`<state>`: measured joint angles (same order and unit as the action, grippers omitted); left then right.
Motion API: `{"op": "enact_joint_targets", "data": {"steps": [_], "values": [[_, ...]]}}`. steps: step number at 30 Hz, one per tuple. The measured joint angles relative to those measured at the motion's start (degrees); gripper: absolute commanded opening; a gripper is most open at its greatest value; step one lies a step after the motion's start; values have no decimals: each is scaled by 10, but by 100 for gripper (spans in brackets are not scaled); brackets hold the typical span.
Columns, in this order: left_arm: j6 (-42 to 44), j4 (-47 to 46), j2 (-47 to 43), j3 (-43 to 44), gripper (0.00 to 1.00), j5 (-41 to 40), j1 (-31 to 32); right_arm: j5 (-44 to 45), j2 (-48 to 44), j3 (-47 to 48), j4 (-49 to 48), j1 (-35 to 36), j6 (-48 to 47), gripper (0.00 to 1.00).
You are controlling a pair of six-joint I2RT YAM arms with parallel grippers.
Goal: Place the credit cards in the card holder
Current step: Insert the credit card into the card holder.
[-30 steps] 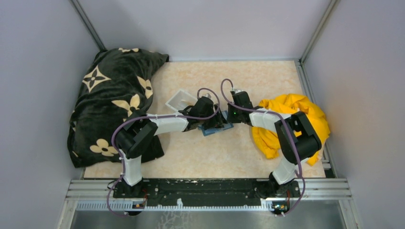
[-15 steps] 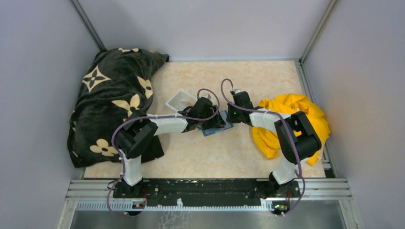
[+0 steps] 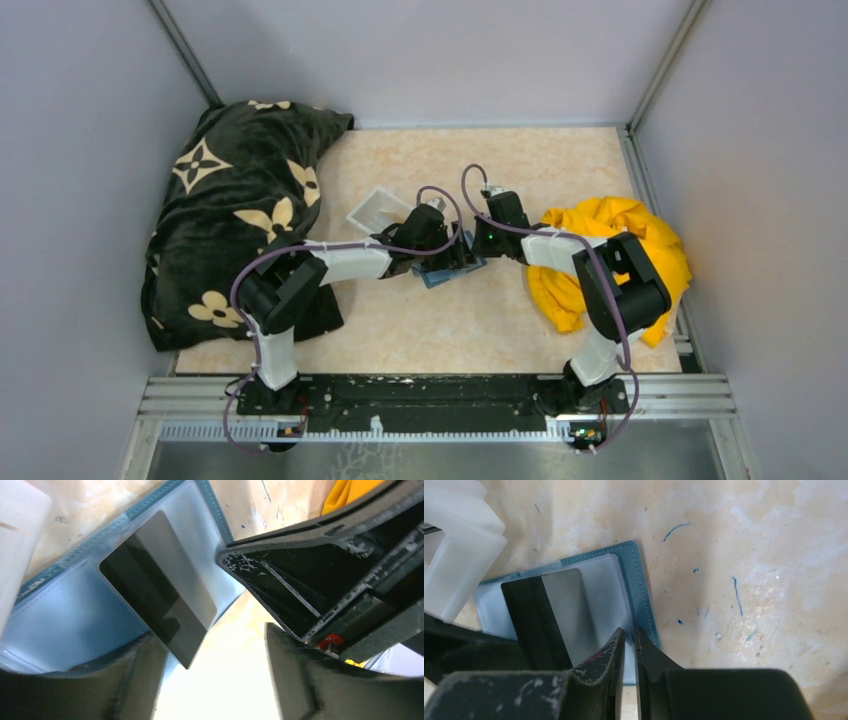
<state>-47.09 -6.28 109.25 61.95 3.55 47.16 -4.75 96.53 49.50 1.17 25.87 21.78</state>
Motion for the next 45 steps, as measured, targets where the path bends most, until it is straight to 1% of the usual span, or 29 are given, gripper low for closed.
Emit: {"op": "enact_joint_targets", "data": {"steps": [1,2,4,14,19,23,26,37,45], "values": [[2,0,-1,-1,99,1,0,0,0,0,0,0,0,12],[5,2,-4,-1,100,5,0,2,0,0,0,0,-3,12],[8,10,-16,-2,100,4,0,1,2,0,-3,-4,3,12],[11,24,-22,-6,100,-6,1,-7,4,0,-6,0,4,12],[11,30,-23,-5,97,-11,1,-9,4,0,-6,0,4,18],[15,34,-26,-7,98,-16,3,-13,4,0,-7,0,5,25],[17,26,-33,-17,99,-16,3,-16,4,1,-7,1,5,27],[27,16,-38,-27,100,-12,3,-19,4,4,-2,4,3,28],[44,78,-32,5,100,-24,8,-22,4,9,14,6,2,28]]}}
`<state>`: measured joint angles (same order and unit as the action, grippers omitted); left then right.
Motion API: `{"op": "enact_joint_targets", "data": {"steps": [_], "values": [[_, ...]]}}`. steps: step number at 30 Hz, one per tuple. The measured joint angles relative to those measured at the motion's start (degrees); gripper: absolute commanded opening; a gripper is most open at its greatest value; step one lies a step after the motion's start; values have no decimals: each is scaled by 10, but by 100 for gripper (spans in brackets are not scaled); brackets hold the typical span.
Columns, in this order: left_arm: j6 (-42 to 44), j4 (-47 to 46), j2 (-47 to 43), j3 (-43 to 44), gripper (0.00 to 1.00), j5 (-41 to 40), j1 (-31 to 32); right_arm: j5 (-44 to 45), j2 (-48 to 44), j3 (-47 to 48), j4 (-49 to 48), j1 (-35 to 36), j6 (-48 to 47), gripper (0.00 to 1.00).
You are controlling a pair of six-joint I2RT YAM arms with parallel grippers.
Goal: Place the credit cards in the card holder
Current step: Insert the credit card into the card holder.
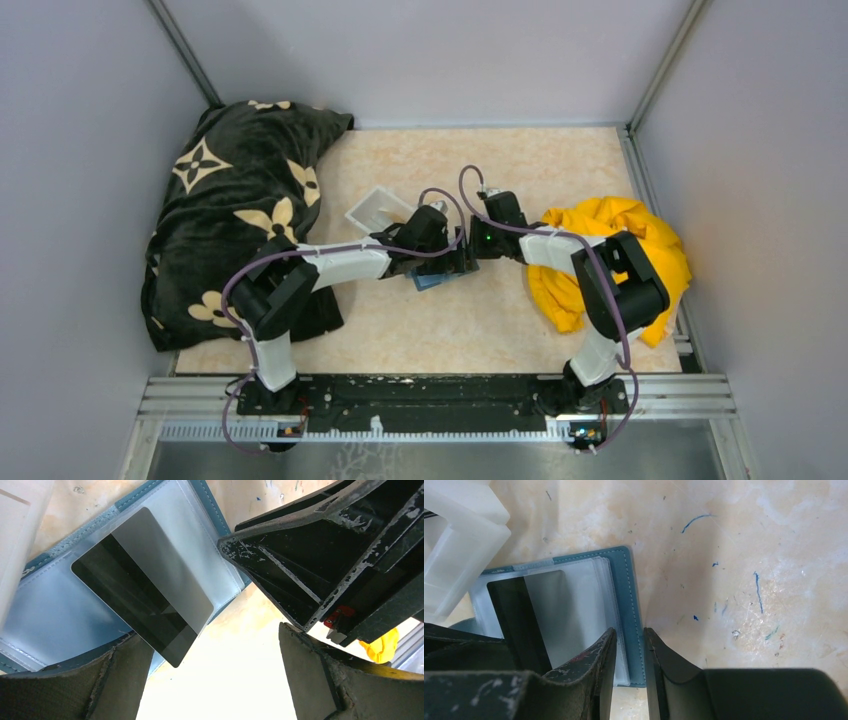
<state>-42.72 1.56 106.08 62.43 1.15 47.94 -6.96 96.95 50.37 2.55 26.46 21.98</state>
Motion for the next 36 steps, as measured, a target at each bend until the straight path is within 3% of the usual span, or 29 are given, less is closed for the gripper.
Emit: {"op": "enact_joint_targets", "data": {"steps": [13,17,21,36], "values": [[31,49,11,26,95,-25,9,-4,0,7,22,1,-10,29],[46,54,14,30,95,-23,10,-5,0,8,23,0,-11,44],[64,58,17,33,95,-19,10,2,0,11,17,-1,-14,51],[83,68,29,45,96,-11,11,-4,5,18,18,-4,-23,49]]}}
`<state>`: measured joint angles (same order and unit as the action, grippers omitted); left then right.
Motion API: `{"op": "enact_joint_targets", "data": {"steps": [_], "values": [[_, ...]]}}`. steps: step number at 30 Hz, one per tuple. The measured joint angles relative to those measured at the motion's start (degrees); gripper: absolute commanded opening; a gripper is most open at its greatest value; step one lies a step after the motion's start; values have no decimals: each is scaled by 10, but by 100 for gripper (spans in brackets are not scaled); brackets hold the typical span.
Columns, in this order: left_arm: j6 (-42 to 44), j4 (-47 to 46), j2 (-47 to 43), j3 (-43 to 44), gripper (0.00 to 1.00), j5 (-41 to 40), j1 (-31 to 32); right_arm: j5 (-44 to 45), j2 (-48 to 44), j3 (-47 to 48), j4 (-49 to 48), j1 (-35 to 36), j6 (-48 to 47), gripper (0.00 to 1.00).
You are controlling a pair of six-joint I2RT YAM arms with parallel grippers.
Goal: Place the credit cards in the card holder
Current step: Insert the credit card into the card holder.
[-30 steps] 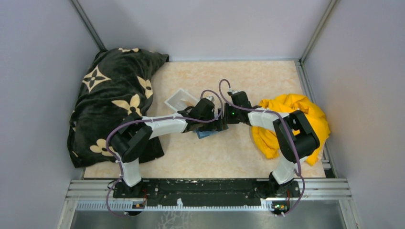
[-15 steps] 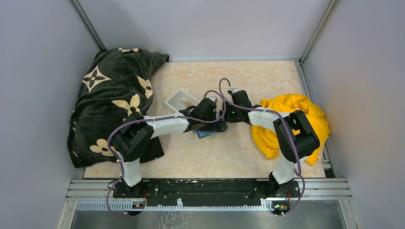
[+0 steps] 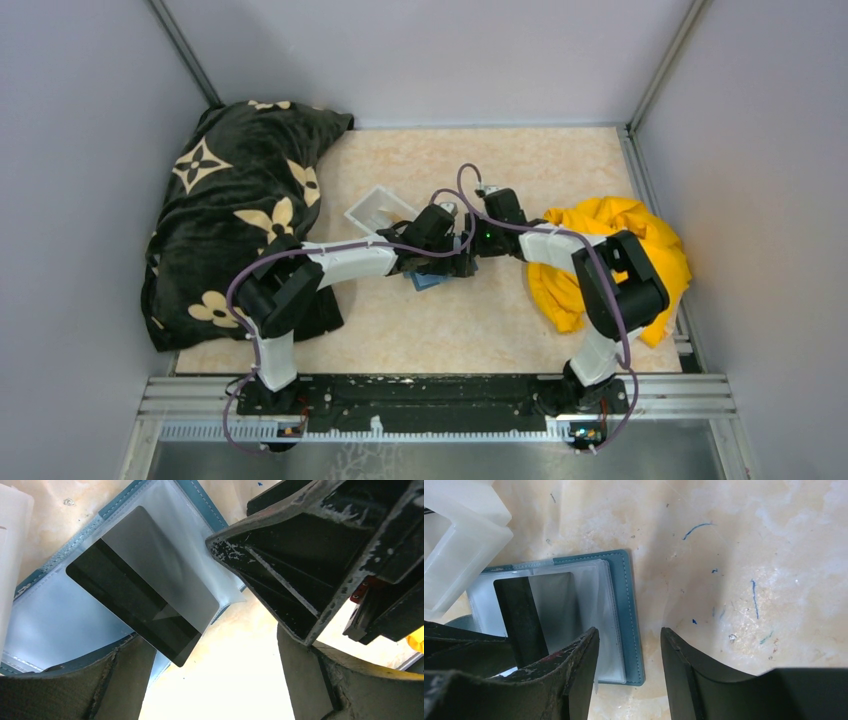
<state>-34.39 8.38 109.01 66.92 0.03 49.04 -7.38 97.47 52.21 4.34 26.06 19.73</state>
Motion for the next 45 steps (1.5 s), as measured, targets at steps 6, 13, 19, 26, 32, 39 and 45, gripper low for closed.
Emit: {"op": "enact_joint_targets", "data": {"steps": [6,13,19,26,32,39,45], "values": [[2,0,0,-3,96,0,0,17,-34,-9,5,-6,5,49],[2,-1,0,-3,97,0,0,15,-53,-9,5,-7,5,49],[2,-2,0,-3,96,0,0,-5,-16,-7,5,-7,4,46],[2,-7,-2,-5,97,2,0,-5,15,12,-2,1,-2,42],[10,-59,-24,-47,96,11,-1,19,33,37,5,17,-12,40],[30,-126,-45,-93,100,33,-5,50,40,50,22,31,-22,39],[46,-167,-56,-122,100,47,-6,70,47,61,31,40,-28,39]]}}
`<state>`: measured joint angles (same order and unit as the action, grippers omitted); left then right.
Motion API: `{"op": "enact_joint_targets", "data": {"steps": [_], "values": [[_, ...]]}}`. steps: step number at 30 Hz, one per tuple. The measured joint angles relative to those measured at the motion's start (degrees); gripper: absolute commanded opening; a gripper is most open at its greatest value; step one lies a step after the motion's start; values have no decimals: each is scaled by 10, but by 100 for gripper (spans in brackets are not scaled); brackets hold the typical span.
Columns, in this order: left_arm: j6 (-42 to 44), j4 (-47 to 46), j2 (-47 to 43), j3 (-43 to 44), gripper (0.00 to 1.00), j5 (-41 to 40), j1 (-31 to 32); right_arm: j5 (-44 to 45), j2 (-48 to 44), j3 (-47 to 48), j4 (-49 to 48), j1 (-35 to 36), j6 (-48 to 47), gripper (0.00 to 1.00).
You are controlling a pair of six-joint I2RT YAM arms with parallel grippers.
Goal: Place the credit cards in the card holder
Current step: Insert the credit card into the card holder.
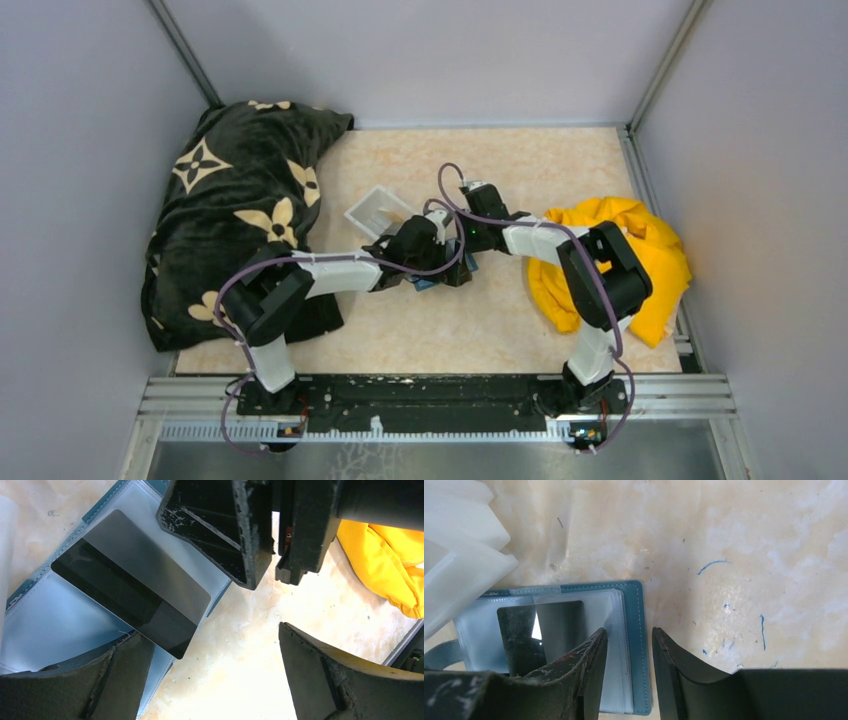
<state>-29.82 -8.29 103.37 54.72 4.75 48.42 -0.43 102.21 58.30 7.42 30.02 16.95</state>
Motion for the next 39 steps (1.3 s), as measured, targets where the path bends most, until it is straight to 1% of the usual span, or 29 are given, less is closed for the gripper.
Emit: {"op": "enact_joint_targets", "data": {"steps": [9,21,30,33,37,39], "values": [[7,-16,-9,-17,100,1,0,21,12,11,-3,10,-3,39],[-15,37,-49,-40,100,-28,0,26,17,15,-9,11,-3,38],[-25,40,-49,-38,100,-33,1,32,17,14,-11,15,-3,38],[-33,37,-50,-40,100,-31,1,35,17,12,-14,17,-4,38],[-43,14,-57,-57,100,-21,1,33,3,-14,-46,17,-2,38],[-47,5,-60,-63,100,-16,0,24,-5,-22,-48,17,-1,38]]}}
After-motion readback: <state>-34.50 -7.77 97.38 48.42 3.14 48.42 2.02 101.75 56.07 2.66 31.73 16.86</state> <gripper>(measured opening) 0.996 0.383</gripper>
